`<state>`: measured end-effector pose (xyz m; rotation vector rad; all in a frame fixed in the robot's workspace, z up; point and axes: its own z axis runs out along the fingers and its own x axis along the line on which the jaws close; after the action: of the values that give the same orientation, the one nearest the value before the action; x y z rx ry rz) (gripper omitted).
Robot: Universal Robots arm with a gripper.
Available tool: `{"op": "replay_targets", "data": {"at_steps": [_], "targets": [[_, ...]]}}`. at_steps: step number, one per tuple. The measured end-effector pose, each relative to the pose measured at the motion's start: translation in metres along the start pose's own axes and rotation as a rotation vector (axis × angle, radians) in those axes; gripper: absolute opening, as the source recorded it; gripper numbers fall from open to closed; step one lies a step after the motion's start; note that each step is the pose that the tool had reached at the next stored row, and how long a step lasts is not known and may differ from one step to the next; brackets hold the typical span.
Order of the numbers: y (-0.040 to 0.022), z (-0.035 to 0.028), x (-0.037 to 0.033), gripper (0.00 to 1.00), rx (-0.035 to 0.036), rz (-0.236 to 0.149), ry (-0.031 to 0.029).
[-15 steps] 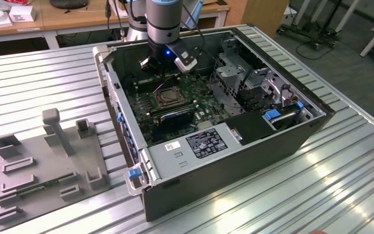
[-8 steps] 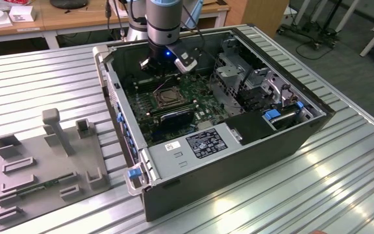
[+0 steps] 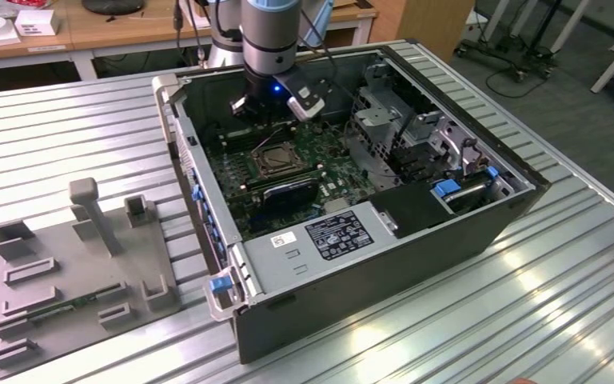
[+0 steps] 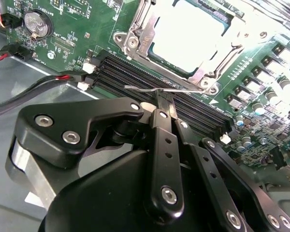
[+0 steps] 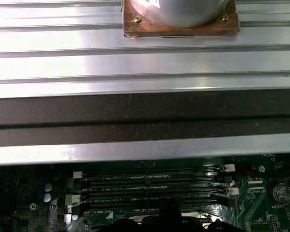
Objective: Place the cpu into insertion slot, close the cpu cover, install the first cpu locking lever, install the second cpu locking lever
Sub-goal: 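Install the first cpu locking lever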
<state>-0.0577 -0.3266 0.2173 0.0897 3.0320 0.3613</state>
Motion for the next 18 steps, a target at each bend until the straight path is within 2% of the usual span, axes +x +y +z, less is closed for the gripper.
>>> {"op": "replay_targets", "data": {"at_steps": [9, 18], "targets": [[-0.0004, 0.0019, -0.0011, 0.11, 0.0002, 0.0, 0.0001], [-0.0015, 0.0069, -0.0027, 0.11, -0.0005, 0.0, 0.0001]]}}
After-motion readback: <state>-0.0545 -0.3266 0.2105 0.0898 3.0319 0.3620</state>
